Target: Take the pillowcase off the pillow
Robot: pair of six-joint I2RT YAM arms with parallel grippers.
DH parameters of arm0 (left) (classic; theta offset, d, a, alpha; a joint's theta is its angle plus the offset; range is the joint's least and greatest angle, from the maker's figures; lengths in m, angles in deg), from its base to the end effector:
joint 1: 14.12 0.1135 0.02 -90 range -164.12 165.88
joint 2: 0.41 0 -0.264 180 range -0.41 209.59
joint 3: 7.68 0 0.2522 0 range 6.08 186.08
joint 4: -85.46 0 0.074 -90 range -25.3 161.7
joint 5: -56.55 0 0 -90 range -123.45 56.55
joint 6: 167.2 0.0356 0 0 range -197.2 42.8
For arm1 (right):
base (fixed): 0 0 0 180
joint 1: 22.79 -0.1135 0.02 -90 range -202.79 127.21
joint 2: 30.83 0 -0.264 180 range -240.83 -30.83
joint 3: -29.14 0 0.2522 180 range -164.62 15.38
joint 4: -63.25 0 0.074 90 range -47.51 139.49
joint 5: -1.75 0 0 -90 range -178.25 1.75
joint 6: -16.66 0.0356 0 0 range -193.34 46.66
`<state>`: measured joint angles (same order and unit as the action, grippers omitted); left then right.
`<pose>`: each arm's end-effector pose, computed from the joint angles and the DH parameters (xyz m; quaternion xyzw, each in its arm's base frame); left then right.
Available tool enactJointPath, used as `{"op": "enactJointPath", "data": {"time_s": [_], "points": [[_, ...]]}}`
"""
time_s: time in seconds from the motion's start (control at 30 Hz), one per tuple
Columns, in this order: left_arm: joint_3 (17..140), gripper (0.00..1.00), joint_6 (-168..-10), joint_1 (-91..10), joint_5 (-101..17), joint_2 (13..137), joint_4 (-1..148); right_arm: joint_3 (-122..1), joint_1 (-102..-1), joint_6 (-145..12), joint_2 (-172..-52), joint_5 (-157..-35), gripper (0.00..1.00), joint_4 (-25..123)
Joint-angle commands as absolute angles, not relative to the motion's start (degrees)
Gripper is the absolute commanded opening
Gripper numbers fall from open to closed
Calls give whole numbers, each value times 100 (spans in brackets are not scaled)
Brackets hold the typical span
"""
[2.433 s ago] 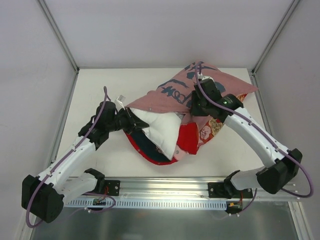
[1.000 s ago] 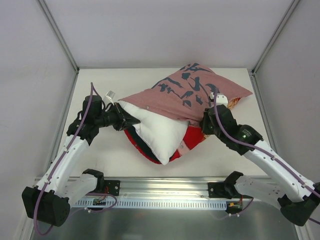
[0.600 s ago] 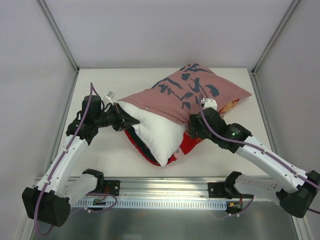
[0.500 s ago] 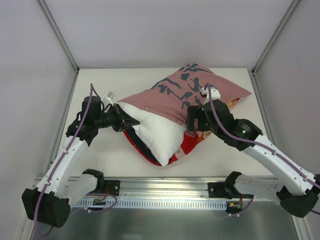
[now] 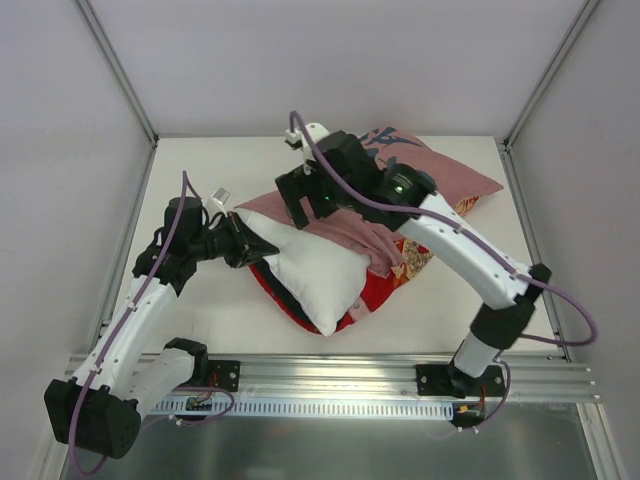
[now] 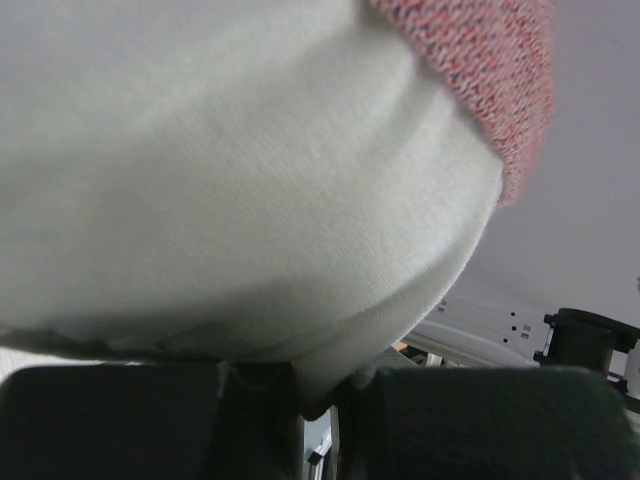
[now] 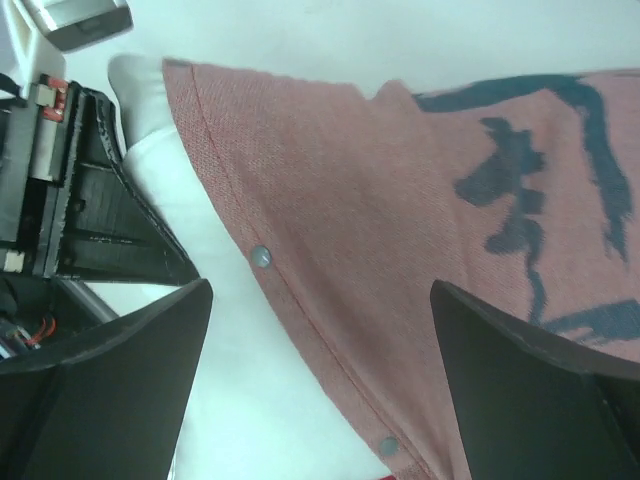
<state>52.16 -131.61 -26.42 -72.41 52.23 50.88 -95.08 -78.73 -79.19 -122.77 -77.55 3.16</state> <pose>0.1909 -0.0645 0.3082 -0.1276 0.8139 -0.5074 0.2526 0.1951 0.2768 0.4612 -0.3965 0.7563 0.1453 0.4997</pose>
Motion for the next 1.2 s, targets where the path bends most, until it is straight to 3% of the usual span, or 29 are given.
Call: {"op": "enactJointPath", "data": {"time_s": [0.0,0.13,0.4,0.6,0.8,0.9,1.17], "points": [[5275,0,-13160,-2608,-7555,4995,5570,-10815,-8001,-8301,-13265,-8209,95,-131],[5222,0,-13151,-2617,-7590,4942,5570,-11689,-8089,-8240,-14051,-8306,92,-237],[5169,0,-13186,-2617,-7608,4898,5579,-12068,-7957,-7923,-14737,-8131,78,27],[5196,0,-13186,-2617,-7669,4863,5579,-11910,-7860,-7765,-14764,-7990,36,71],[5195,0,-13186,-2617,-7774,4811,5535,-11857,-7344,-7353,-14702,-8068,8,264],[5222,0,-13195,-2625,-7862,4758,5509,-11962,-6895,-6966,-14877,-8131,1,264],[5573,0,-13266,-2740,-7942,4564,5500,-11858,-6358,-6895,-15308,-7472,1,-175]]}}
